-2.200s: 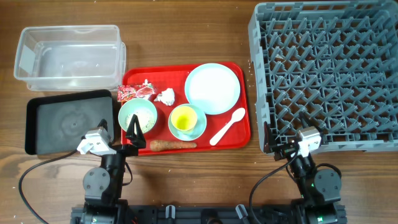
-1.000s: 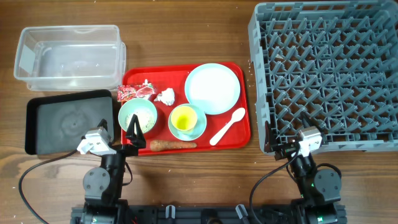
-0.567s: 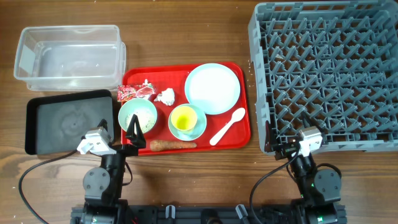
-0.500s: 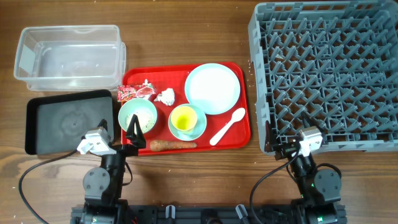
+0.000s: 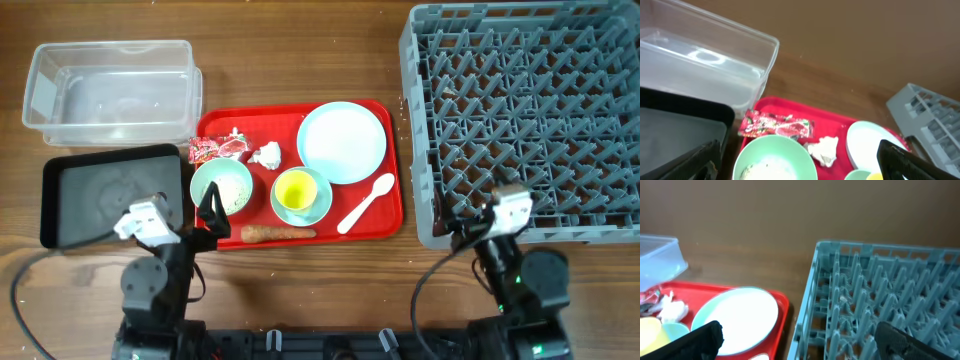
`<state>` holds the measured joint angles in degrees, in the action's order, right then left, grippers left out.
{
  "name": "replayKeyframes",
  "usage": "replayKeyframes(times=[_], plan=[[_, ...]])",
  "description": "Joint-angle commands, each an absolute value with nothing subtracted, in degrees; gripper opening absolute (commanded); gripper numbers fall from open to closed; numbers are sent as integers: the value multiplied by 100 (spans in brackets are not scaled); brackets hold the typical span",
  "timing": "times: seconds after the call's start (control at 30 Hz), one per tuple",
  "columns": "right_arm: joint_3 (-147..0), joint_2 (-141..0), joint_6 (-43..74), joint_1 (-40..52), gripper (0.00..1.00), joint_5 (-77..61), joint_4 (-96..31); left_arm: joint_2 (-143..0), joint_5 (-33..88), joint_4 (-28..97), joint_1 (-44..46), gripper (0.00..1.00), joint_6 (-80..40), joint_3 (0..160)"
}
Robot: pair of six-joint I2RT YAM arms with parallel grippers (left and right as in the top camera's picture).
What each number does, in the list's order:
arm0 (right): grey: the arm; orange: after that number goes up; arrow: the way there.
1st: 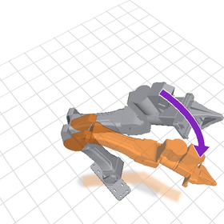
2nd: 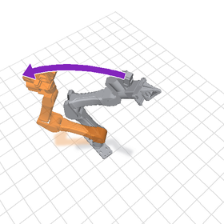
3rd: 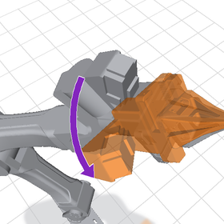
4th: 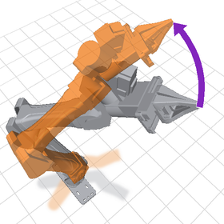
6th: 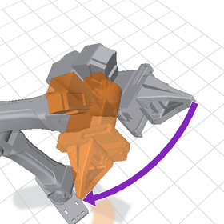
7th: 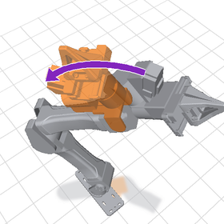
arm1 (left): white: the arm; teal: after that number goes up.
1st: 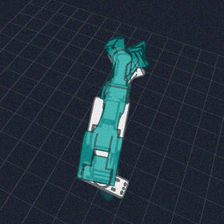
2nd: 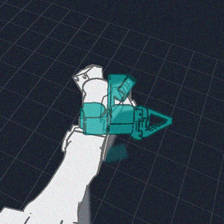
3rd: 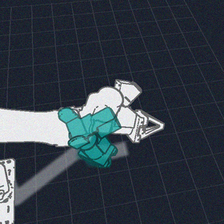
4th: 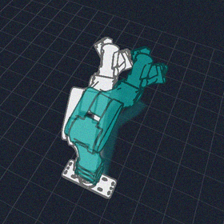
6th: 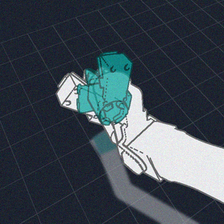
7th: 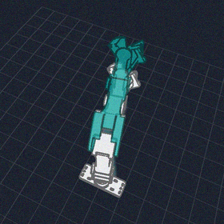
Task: Sort waste into correct bins and load items into the dishwasher rack
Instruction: 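Lift the yellow cup off the saucer with the left gripper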
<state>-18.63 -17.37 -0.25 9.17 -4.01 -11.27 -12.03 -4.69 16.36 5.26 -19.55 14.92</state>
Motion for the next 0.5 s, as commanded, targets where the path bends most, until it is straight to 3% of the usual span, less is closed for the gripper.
replayKeyframes(times=[0.0, 0.33, 0.47], plan=[[-2786, -2735, 38, 902, 100, -301, -1584, -2394, -475, 2005, 497, 100, -1839, 2502], [-5133, -5009, 36, 902, 100, -303, -3874, -5240, 102, 4790, 497, 100, -1841, 5417], [-5247, -5288, 43, 902, 99, -427, -4021, -5581, 336, 4982, 497, 100, -1844, 5531]])
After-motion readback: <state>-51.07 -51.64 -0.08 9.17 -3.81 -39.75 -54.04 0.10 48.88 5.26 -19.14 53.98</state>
